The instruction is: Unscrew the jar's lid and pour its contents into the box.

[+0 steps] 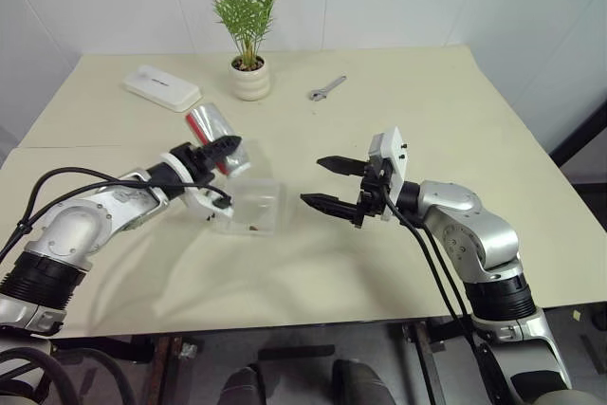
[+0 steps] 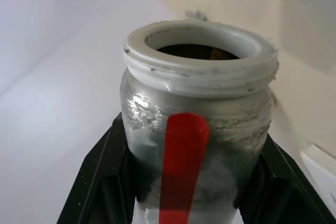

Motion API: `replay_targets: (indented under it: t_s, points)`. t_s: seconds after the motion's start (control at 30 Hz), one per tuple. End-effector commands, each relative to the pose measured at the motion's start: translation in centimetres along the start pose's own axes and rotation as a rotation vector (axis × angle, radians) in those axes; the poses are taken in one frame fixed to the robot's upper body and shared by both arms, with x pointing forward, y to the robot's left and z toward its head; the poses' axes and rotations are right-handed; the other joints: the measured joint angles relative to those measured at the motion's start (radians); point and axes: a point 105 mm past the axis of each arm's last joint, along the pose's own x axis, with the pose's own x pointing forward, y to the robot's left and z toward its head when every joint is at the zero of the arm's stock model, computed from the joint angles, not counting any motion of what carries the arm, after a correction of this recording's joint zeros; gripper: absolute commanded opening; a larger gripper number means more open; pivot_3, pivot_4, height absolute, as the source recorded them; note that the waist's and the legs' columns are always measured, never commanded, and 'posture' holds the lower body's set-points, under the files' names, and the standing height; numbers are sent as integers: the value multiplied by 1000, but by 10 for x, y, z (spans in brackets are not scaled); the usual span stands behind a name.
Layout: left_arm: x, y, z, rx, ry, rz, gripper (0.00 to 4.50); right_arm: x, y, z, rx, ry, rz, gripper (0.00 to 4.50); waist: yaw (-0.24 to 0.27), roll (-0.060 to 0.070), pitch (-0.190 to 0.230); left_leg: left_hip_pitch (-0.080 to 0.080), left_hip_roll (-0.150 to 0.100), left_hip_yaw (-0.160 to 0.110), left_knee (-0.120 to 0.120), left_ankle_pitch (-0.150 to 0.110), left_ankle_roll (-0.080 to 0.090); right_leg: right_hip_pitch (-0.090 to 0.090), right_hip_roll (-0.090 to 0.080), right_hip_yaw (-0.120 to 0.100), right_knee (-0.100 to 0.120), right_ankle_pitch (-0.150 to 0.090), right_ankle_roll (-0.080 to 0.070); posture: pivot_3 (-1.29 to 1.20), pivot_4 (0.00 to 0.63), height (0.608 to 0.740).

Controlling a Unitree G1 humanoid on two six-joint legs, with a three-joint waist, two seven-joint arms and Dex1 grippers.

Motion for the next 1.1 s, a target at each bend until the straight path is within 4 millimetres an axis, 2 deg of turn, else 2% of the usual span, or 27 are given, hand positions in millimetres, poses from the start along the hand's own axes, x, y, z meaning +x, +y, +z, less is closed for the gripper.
replay_targets:
  t_s: [0.03,0.17,0.27,0.3,0.4,0.53,0.6,0.7,0.9,1.0,1.03,1.1]
  points:
    - [-19,-1,-34,-395,155,17,1956,-6,3,6,-51,-20,29,4475,-1,0,0,0,0,0,0,0,0,0,0,0,0,0,0,0,150,740]
    - [-40,-29,-67,-1059,383,64,1956,-8,0,3,-90,-3,40,4475,-1,-1,0,3,0,0,1,1,0,2,1,1,3,0,0,0,150,740]
    - [-59,-61,-86,-1595,545,142,1956,-10,-4,3,-117,-12,43,4475,-2,-2,0,3,0,0,5,1,1,3,1,1,5,1,1,0,150,740]
    - [-63,-70,-85,-1731,561,143,1956,-11,-4,4,-125,-20,44,4475,-3,-2,0,3,0,-1,6,1,1,4,1,1,5,1,1,0,150,740]
    - [-79,-87,-103,-1929,667,280,1956,-13,-6,4,-149,-30,49,4475,-5,-3,0,4,0,-1,8,1,1,4,1,2,6,1,1,0,150,740]
    - [-97,-117,-115,-2029,781,380,1956,-14,-8,0,-168,-18,49,4475,-2,-5,0,4,0,-2,9,2,0,5,1,2,7,1,1,0,150,740]
    - [-110,-127,-123,-2012,814,493,1956,-14,-8,-1,-171,-18,44,4475,-3,-5,-1,4,0,-2,9,2,0,5,1,2,7,1,1,0,150,740]
    - [-124,-143,-126,-2014,876,568,1956,-15,-10,0,-175,-20,32,4475,-3,-6,-1,4,0,-2,8,2,0,4,1,1,7,1,1,0,150,740]
    - [-134,-152,-126,-2010,868,689,1956,-17,-12,1,-178,-26,6,4475,0,-10,-3,4,0,-1,7,1,-1,5,1,1,4,2,1,0,150,740]
    - [-135,-158,-121,-2002,875,659,1956,-16,-11,0,-174,-30,3,4475,-1,-11,-3,4,0,-1,6,1,-1,5,1,1,3,2,1,0,150,740]
    - [-135,-159,-120,-1994,874,647,2665,-16,-10,0,-173,-30,2,4500,-1,-11,-3,4,0,-1,6,1,-1,5,1,1,3,2,1,0,150,740]
    - [-135,-159,-119,-1982,871,635,3117,-16,-10,0,-172,-30,2,4500,-1,-11,-4,4,0,-1,6,1,-1,5,1,1,3,2,1,0,150,740]
